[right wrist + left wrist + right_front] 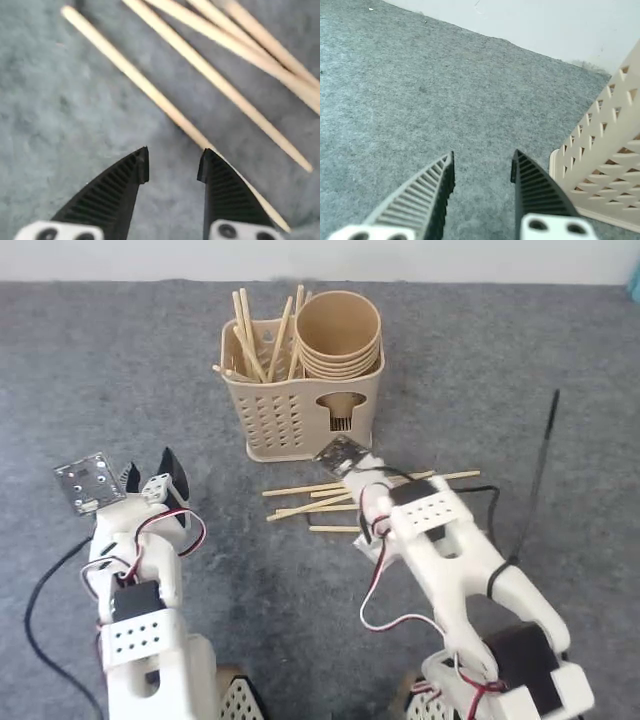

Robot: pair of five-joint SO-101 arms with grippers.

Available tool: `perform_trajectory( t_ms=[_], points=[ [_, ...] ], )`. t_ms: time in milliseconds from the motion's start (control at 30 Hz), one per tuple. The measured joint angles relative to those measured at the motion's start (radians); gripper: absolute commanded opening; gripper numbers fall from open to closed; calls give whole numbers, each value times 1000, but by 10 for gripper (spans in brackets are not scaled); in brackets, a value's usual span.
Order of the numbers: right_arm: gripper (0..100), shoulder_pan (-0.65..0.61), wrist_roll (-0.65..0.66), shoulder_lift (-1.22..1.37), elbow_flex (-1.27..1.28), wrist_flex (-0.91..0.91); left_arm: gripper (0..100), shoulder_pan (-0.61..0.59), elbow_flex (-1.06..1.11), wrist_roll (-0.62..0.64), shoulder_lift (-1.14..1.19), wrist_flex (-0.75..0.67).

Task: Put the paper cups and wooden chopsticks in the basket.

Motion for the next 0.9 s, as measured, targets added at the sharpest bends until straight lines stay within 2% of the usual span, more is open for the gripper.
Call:
perform_trajectory(
  t_ms=[200,333,467,533,600,700,900],
  points=[
    [184,-3,0,57,2,-137,181,0,0,0,0,0],
    [181,-5,68,120,2,-190,181,0,0,0,0,0],
    [76,-3,87,146,-5,-196,181,0,0,0,0,0],
    [0,3,92,163,-29,-186,181,0,0,0,0,0],
    [24,5,94,178,-49,-175,181,0,0,0,0,0],
    [7,5,97,187,-69,-140,181,0,0,0,0,0],
    [8,2,94,112,-49,41,181,0,0,0,0,0]
  ],
)
